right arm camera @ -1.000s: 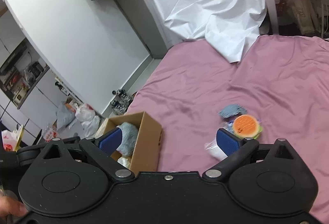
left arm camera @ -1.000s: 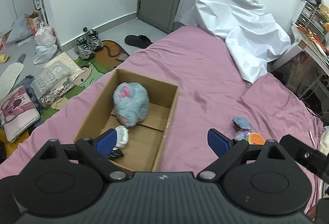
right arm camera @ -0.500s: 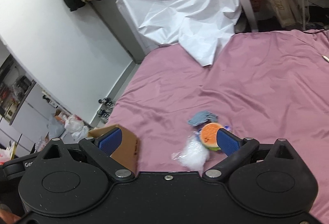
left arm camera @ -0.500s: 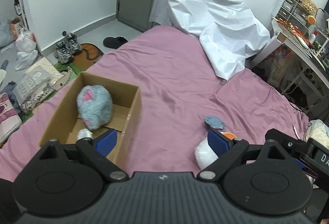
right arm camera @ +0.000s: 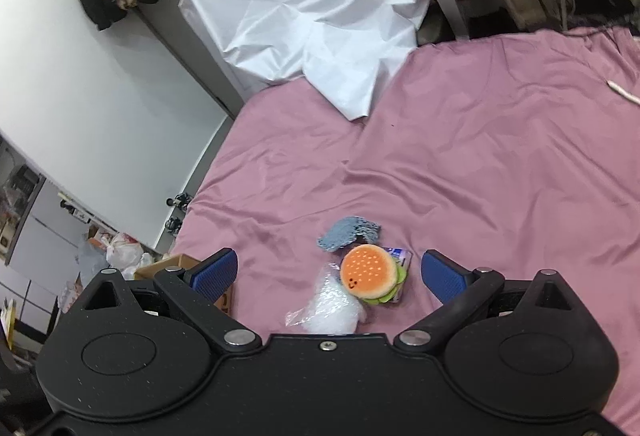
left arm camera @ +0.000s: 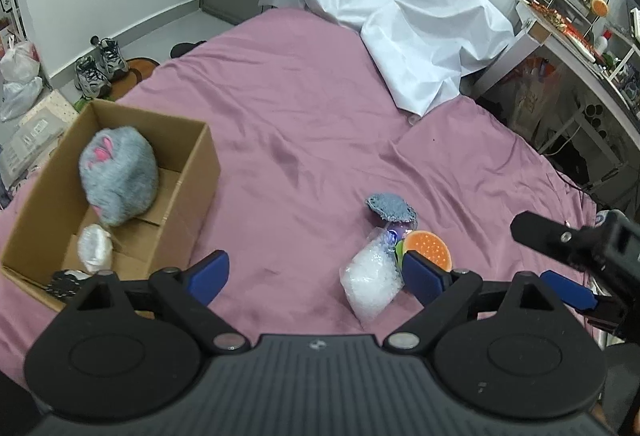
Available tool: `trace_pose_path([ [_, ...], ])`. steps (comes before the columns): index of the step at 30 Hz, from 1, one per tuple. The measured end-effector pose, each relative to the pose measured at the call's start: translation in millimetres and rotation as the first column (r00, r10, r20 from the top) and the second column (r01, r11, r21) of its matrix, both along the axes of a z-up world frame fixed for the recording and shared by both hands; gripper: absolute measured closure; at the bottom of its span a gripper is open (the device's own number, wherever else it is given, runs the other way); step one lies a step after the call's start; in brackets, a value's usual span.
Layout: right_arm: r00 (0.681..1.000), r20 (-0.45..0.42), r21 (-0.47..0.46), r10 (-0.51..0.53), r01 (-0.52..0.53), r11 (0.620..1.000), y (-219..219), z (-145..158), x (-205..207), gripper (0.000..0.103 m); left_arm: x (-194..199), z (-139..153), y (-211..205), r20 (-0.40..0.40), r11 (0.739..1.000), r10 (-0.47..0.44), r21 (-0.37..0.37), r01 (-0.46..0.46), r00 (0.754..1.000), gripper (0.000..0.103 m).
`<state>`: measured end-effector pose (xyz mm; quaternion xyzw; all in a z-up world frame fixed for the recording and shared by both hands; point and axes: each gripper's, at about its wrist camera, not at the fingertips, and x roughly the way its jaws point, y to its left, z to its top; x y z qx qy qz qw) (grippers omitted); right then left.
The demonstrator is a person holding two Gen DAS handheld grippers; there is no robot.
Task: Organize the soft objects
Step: 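Move both grippers back toward the bubble-wrap bag and burger plush, then grasp the clear bubble-wrap bag with the left gripper while the right grasps the burger plush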
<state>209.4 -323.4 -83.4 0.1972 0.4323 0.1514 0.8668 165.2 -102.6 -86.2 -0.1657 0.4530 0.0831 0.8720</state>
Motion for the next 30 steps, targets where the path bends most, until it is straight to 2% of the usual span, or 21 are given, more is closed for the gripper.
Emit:
trace_pose_path([
  [15, 0.997, -0.069, 0.002, -0.027, 0.027, 1.000, 4.4, -22.5, 18.7, 0.005, 29.7, -52.5, -3.5, -0.058, 0.994, 0.022, -0.109, -0.028, 0.998, 0.013],
  [24, 0.987, -0.153, 0.025, -0.047, 0.051, 0.998, 4.2, -42.9, 31.2, 0.014, 47.2, -76.9, -13.9, -0.088, 0.986, -0.012, -0.167, -0.003, 0.996, 0.018],
  [26, 0.984, -0.171, 0.028, -0.056, 0.062, 0.998, 3.9, -47.4, 34.1, 0.016, 50.5, -82.1, -16.0, -0.097, 0.984, -0.018, -0.179, 0.000, 0.995, 0.020],
  [30, 0.972, -0.222, 0.035, -0.084, 0.094, 0.995, 1.9, -58.6, 39.4, 0.022, 56.6, -93.5, -16.3, -0.117, 0.977, -0.016, -0.213, -0.010, 0.993, 0.031],
])
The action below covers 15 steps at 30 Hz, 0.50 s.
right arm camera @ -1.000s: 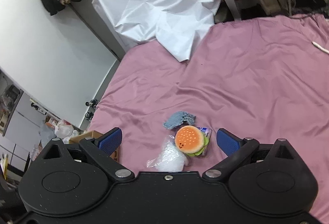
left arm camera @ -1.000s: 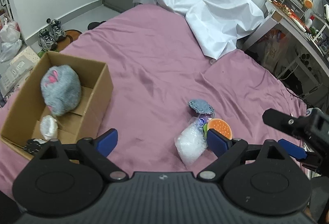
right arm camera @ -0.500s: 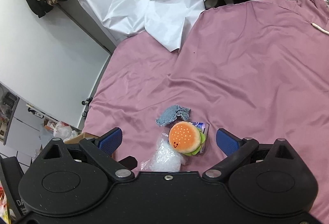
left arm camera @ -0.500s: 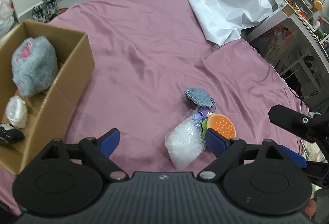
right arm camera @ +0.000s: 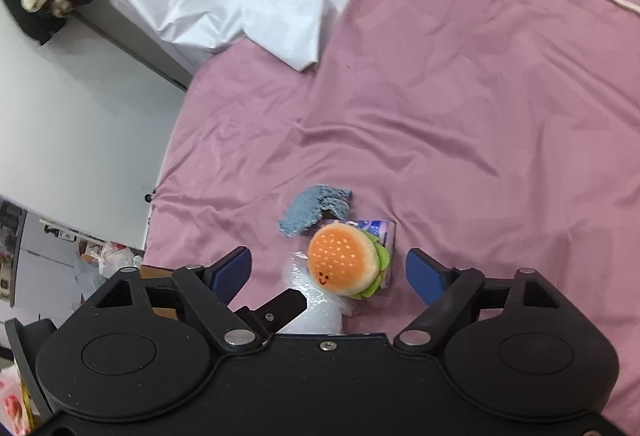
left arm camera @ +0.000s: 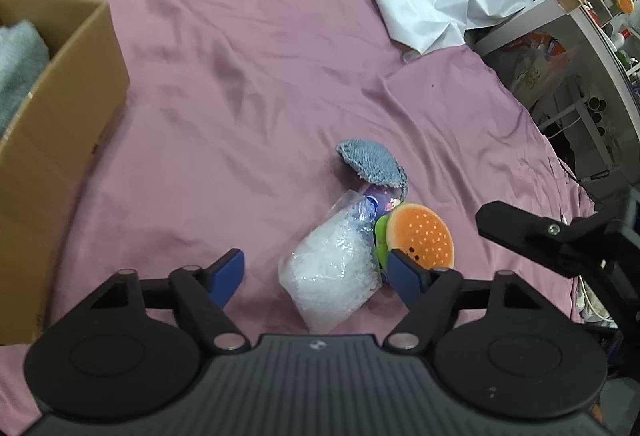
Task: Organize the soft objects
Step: 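Grasp the clear bubble-wrap bag with the left gripper while the right grasps the burger plush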
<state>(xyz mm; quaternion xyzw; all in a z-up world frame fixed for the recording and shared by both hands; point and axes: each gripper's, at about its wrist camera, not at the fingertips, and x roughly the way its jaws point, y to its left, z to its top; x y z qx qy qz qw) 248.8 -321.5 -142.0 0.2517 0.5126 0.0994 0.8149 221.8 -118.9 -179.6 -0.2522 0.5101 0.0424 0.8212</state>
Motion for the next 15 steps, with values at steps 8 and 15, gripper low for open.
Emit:
trace_pose_path([
  [8, 0.999, -0.050, 0.003, -0.010, 0.010, 1.000, 4.9, -13.2, 7.5, 0.024, 3.0, -12.1, 6.3, -0.015, 0.997, 0.025, -0.075, -0.026, 1.000, 0.064],
  [15, 0.997, -0.074, -0.031, -0.011, 0.009, 0.999, 12.1, -20.6, 14.4, 0.024, 3.9, -7.2, 14.6, -0.008, 0.995, 0.034, -0.089, -0.034, 0.999, 0.077],
])
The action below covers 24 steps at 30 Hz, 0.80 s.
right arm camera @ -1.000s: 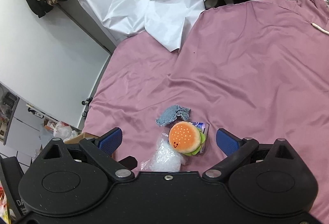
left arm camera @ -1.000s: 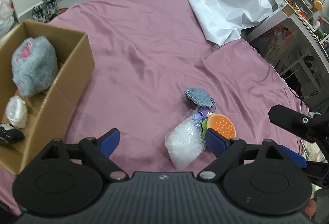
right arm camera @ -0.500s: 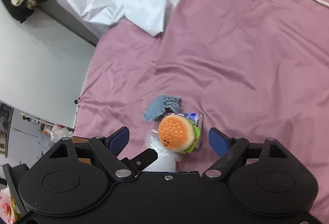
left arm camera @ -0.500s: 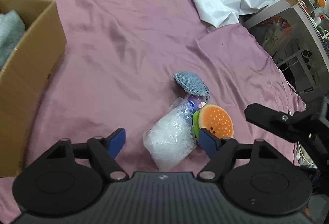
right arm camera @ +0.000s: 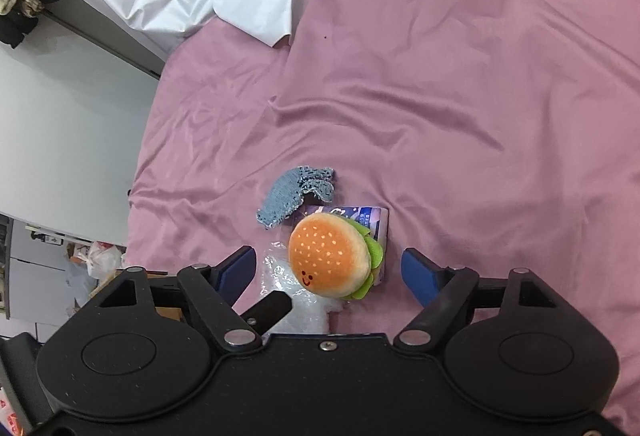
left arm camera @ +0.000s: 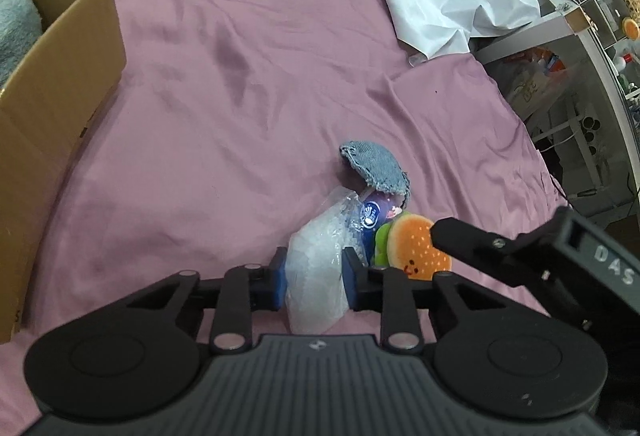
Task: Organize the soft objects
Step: 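Grasp the clear bubble-wrap bag with the left gripper while the right grasps the burger plush, then carry the bubble-wrap bag with the left gripper while the right carries the burger plush to the box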
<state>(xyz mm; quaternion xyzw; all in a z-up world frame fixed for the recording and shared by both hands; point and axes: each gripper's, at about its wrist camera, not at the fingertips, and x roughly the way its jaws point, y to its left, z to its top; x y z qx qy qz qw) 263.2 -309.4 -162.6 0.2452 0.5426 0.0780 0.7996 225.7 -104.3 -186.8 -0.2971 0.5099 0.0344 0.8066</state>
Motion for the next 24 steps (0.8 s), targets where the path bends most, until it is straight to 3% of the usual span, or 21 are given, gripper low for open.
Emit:
trace_pose_path([
  [3, 1.000, 0.002, -0.015, 0.003, -0.003, 1.000, 3.2, -1.5, 1.8, 0.024, 0.1, 1.0, 3.2, 0.001, 1.000, 0.004, -0.002, -0.004, 1.000, 0.078],
  [6, 1.000, 0.004, -0.036, 0.008, -0.008, 0.999, 5.5, -2.1, 1.9, 0.031, -0.5, 2.2, 6.5, 0.002, 1.000, 0.008, -0.003, -0.008, 1.000, 0.079],
  [12, 1.000, -0.018, -0.066, 0.010, -0.011, 0.998, 6.8, -8.7, 2.6, 0.060, -3.4, 3.8, 10.6, 0.003, 1.000, 0.013, -0.001, -0.013, 1.000, 0.079],
  [16, 1.000, 0.004, -0.073, 0.006, -0.005, 0.997, 5.4, -4.1, -0.4, 0.073, -7.1, 8.0, 14.4, 0.004, 1.000, 0.024, 0.007, -0.025, 1.000, 0.080],
  [24, 0.998, 0.057, -0.042, 0.020, -0.018, 0.999, 5.3, 10.2, -8.5, 0.083, -21.1, 27.2, 19.7, 0.038, 0.998, 0.037, 0.050, -0.039, 0.999, 0.081],
])
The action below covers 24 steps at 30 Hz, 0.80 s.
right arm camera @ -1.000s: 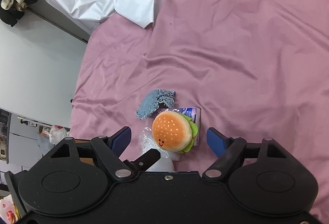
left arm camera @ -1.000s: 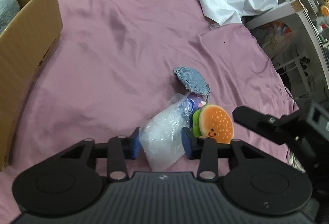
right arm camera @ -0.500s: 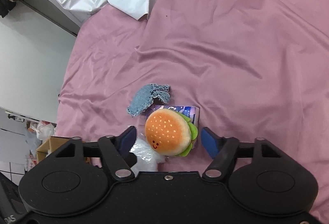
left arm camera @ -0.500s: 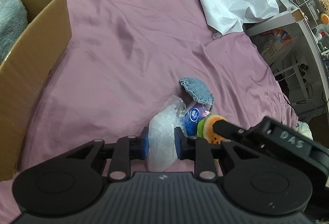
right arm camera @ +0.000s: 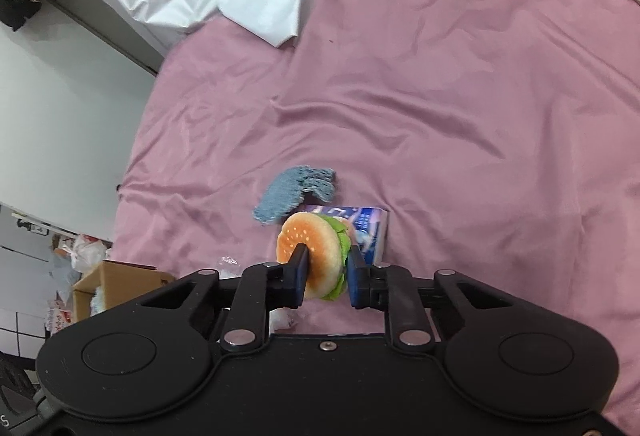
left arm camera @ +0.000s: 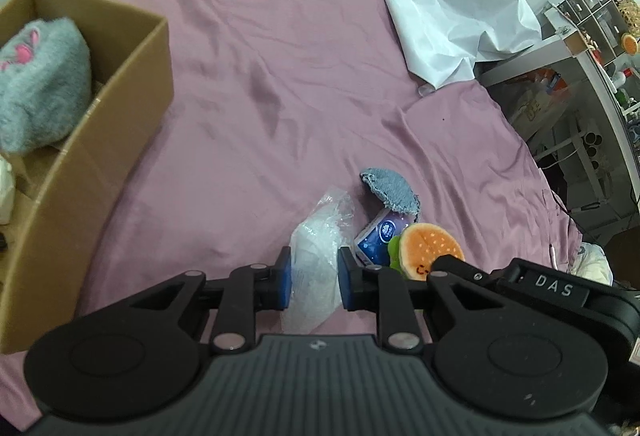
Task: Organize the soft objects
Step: 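Carry the bubble-wrap bag with the left gripper while the right carries the burger plush to the box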
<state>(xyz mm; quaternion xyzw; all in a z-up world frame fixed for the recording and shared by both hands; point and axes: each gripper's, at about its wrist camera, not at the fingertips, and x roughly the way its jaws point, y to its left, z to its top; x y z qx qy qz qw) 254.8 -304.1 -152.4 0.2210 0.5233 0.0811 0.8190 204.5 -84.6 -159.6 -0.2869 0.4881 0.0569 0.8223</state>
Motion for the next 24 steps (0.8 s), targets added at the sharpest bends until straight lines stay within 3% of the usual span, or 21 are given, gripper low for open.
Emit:
trace_pose_path([
  [24, 0.969, 0.218, 0.088, 0.115, -0.137, 0.987, 19.1, 52.1, -26.9, 0.083, -33.7, 64.1, 19.2, 0.108, 0.991, 0.050, 0.115, -0.063, 0.993, 0.082],
])
